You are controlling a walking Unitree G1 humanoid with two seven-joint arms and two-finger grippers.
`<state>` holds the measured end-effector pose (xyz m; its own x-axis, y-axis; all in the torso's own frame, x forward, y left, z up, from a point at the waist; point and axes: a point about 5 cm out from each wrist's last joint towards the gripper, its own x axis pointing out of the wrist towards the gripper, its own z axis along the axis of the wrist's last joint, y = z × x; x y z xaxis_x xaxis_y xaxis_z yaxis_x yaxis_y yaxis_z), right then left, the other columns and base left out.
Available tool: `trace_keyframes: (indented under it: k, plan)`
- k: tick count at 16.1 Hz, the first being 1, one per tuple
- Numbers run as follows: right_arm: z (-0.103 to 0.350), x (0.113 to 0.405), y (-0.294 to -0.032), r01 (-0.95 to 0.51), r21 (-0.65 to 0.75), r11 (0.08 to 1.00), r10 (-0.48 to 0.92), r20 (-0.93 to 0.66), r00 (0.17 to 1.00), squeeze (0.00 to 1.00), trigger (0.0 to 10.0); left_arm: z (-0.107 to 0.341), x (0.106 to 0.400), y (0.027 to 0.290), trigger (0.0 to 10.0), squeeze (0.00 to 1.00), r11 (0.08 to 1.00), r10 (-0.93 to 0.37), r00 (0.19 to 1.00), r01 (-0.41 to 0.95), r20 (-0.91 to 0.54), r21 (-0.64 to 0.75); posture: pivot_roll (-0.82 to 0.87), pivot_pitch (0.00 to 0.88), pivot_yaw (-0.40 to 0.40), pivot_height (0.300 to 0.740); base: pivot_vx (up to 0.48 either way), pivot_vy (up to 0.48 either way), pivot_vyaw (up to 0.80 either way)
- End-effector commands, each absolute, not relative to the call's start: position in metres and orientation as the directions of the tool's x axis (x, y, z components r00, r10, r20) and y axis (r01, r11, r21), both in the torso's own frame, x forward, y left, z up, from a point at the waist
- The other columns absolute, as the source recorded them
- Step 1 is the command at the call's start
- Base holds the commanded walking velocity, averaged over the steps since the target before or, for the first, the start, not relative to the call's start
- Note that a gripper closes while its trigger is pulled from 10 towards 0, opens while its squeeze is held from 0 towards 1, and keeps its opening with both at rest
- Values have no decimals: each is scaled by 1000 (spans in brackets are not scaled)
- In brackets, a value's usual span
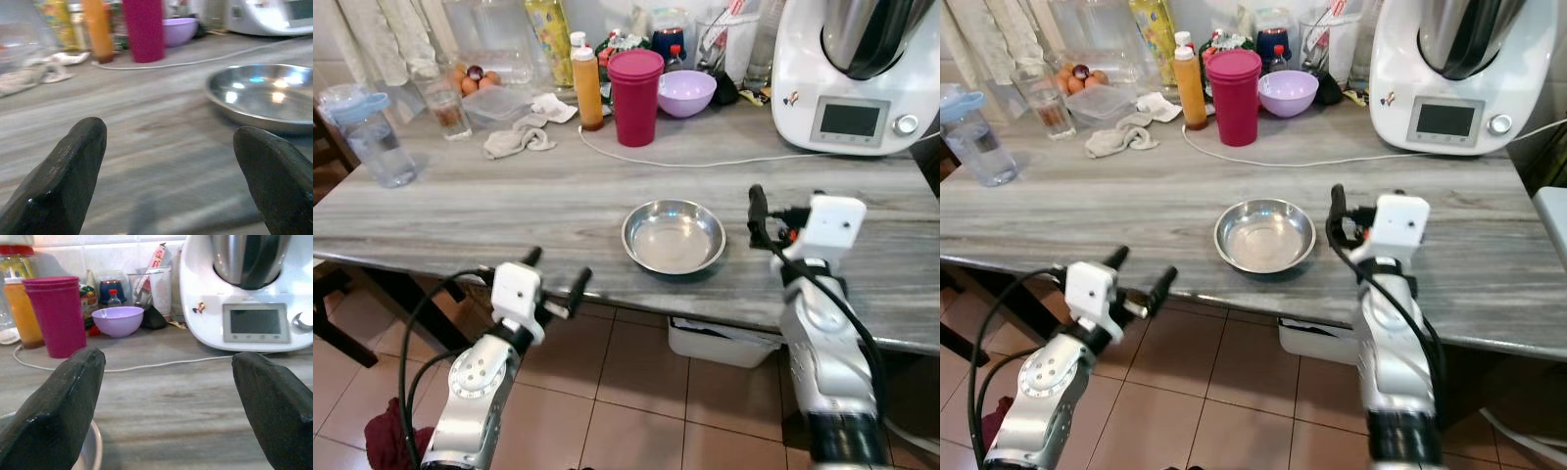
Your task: Setting the table
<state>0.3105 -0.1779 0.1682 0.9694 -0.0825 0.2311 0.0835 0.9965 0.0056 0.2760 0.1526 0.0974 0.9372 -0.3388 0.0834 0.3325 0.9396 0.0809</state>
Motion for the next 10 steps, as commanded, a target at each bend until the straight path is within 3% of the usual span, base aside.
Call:
trace_keyframes:
  k: [1,3,4,5,7,10]
  plan:
    - [174,305,-176,73,-16,997,-67,251,966,1000,10000,99,279,159,10000,0,957,-282,956,275,79,95,-224,73,72,740,0,0,0]
    - [173,289,-182,106,-35,994,-94,246,965,1000,10000,100,280,166,10000,0,977,-192,978,183,79,105,-230,75,77,740,0,0,0]
    - [170,282,-185,114,-51,992,-99,229,968,243,10000,100,280,168,10000,0,983,-160,984,152,75,101,-230,75,77,740,0,0,0]
    - [165,279,-185,114,-58,992,-99,205,974,0,10000,99,280,169,10000,0,985,-146,987,139,70,99,-231,76,80,740,0,0,0]
    - [159,277,-186,110,-54,992,-99,171,980,0,10000,99,281,169,10000,0,986,-140,988,132,70,106,-231,76,80,740,0,0,-231]
    - [164,278,-183,101,-57,993,-90,173,981,0,10000,99,283,168,10000,0,989,-100,993,92,68,117,-230,74,76,740,0,0,-694]
